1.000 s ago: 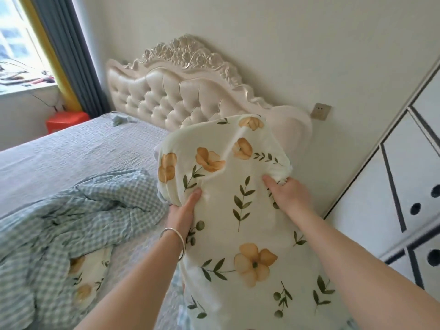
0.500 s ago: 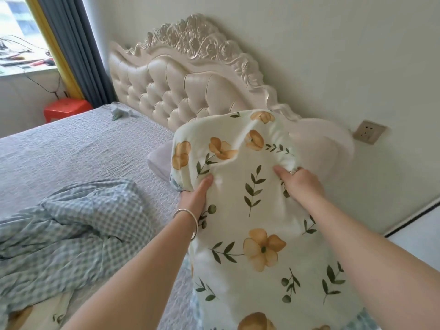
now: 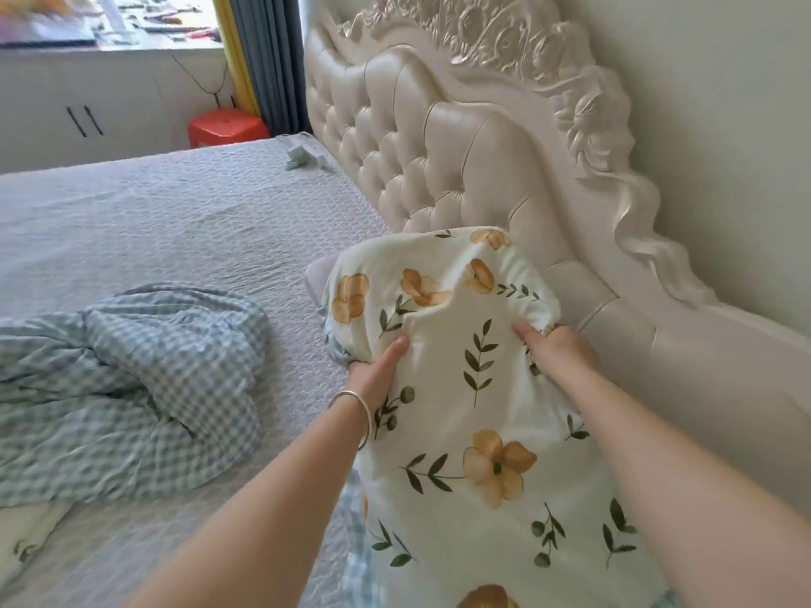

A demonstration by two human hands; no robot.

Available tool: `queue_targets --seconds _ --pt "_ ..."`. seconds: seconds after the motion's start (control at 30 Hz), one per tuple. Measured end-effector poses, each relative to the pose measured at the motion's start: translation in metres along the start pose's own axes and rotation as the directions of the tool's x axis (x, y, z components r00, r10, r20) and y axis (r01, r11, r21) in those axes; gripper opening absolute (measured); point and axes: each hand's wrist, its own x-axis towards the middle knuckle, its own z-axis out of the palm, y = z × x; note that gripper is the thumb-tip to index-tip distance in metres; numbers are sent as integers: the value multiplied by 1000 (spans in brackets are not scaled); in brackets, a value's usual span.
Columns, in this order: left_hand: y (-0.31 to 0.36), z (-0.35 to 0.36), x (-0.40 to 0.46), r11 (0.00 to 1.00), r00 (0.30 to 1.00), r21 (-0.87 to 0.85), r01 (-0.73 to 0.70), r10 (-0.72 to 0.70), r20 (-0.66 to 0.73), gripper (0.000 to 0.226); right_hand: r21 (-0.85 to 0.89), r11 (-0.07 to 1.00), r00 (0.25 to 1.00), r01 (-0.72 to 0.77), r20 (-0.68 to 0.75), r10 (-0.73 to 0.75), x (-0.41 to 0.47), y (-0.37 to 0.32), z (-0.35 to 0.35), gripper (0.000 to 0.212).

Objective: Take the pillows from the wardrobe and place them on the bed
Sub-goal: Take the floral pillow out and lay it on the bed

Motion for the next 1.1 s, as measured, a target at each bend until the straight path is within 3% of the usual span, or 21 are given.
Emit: queue_targets --seconds 0.13,0.23,0.43,0.57,0.67,0.8,0.97,1.1 --pt "13 32 48 996 989 -89 28 -41 -140 130 -25 998 992 55 117 -51 83 -14 13 80" --pt "21 46 80 994 975 -106 14 -37 -218 120 -8 994 985 105 139 -102 129 -24 27 80" --pt "16 54 159 995 949 -104 10 -42 -312 123 52 992 977 119 172 -126 206 -35 81 75" --pt "-3 55 205 990 932 -138 8 -57 -357 103 90 987 967 137 204 -153 247 -30 126 74" --pt "-21 57 237 975 931 -212 58 -130 -342 104 81 983 968 166 178 -178 272 -24 151 72" --pt "-38 64 266 974 919 -224 46 -129 -373 127 33 974 969 224 98 -226 297 -18 173 67" --pt "-42 72 279 972 902 -233 -40 -66 -428 121 -101 944 949 313 2 -314 311 -23 181 64" --pt "-56 81 280 994 822 -97 -57 -8 -569 100 -151 931 943 333 33 -332 305 -17 192 63"
